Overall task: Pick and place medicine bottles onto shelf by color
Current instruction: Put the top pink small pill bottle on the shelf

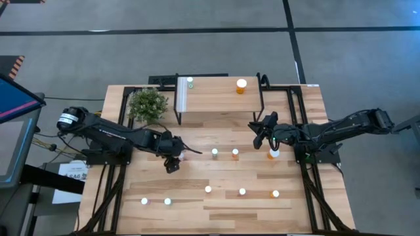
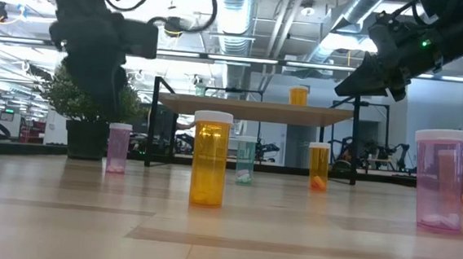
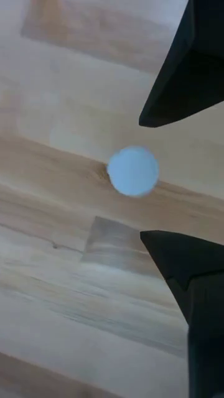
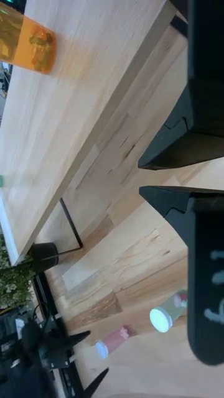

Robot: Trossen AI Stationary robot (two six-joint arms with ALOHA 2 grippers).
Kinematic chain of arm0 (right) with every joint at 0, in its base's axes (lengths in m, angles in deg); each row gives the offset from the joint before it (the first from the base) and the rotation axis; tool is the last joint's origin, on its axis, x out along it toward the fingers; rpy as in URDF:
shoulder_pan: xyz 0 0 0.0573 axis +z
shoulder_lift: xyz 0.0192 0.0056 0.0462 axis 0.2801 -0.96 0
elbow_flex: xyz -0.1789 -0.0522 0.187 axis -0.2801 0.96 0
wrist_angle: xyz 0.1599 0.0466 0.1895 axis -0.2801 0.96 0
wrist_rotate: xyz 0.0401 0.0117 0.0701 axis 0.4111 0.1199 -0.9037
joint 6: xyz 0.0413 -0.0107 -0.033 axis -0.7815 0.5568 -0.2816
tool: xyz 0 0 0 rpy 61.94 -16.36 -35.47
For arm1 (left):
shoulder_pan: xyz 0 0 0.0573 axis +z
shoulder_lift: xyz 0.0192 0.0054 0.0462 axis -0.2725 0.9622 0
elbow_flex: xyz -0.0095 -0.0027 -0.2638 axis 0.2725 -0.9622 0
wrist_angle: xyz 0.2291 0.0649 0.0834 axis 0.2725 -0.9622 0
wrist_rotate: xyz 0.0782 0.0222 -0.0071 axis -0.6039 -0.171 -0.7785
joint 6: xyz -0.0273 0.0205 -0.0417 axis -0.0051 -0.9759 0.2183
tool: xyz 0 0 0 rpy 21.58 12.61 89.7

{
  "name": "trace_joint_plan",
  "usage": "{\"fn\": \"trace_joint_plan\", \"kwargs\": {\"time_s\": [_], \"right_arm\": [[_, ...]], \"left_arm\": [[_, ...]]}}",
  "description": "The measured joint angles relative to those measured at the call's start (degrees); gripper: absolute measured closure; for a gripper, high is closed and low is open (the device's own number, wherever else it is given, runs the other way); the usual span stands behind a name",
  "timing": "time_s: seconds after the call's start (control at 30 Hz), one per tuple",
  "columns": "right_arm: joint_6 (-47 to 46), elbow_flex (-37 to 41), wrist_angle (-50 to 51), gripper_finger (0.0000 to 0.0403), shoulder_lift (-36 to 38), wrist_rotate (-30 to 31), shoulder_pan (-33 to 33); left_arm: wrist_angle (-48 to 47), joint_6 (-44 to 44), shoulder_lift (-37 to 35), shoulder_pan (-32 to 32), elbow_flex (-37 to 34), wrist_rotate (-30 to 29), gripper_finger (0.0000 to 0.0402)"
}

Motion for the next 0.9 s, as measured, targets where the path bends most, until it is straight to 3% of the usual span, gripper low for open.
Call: {"fn": "trace_joint_plan", "kwargs": {"time_s": [0.33,0.9], "right_arm": [[0.0,0.0,0.12,0.0327,0.0,0.0,0.01],[0.0,0.0,0.04,0.0327,0.0,0.0,0.01]], "left_arm": [[3.53,-2.84,6.38,0.07,-0.02,1.6,0.0148],[5.94,-4.31,5.83,1.77,-0.02,1.89,0.0303]]}}
